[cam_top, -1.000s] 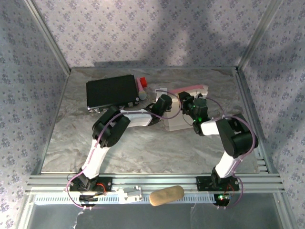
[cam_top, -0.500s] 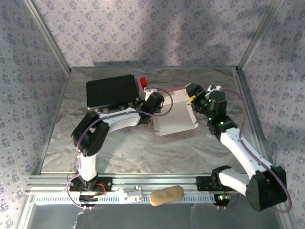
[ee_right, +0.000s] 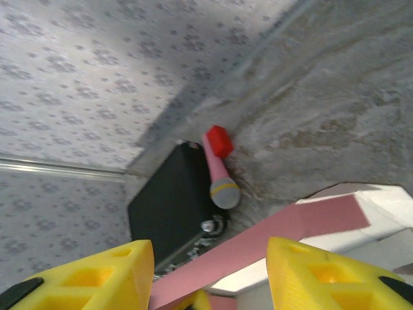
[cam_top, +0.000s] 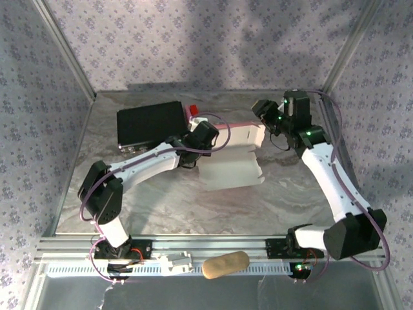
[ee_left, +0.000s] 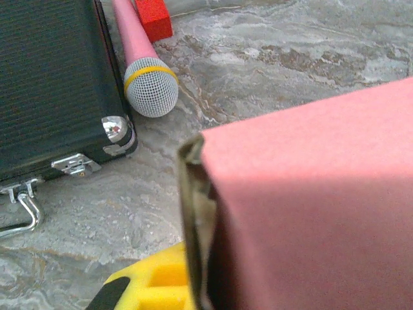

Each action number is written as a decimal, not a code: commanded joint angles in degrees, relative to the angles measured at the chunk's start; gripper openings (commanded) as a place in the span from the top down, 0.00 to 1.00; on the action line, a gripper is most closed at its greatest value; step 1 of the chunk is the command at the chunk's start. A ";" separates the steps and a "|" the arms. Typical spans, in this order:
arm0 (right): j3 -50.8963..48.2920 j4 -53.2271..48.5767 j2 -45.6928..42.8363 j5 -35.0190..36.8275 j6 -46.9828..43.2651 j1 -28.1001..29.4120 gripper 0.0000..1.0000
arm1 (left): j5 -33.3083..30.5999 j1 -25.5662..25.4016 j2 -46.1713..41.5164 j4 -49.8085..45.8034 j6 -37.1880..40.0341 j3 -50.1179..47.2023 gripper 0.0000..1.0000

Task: Fold the paper box

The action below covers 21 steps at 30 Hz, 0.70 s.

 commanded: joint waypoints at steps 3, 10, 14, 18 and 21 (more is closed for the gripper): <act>1.84 -5.06 2.07 0.13 -4.23 0.19 0.48 | -1.71 -1.08 -3.25 -2.67 -0.25 0.68 1.00; -3.67 0.13 1.97 -1.37 -4.72 -0.85 0.48 | -2.69 -1.88 -3.03 -2.54 -0.07 0.94 1.00; -5.29 0.41 2.85 -1.84 -4.85 -1.06 0.48 | -3.00 -2.07 -2.64 -2.36 0.15 1.30 1.00; -6.57 1.78 3.48 -2.89 -4.92 -1.24 0.48 | -2.99 -2.20 -2.55 -2.28 0.36 1.54 1.00; -7.34 2.78 3.66 -3.57 -4.41 -0.93 0.48 | -2.95 -2.30 -2.46 -1.90 0.60 1.63 1.00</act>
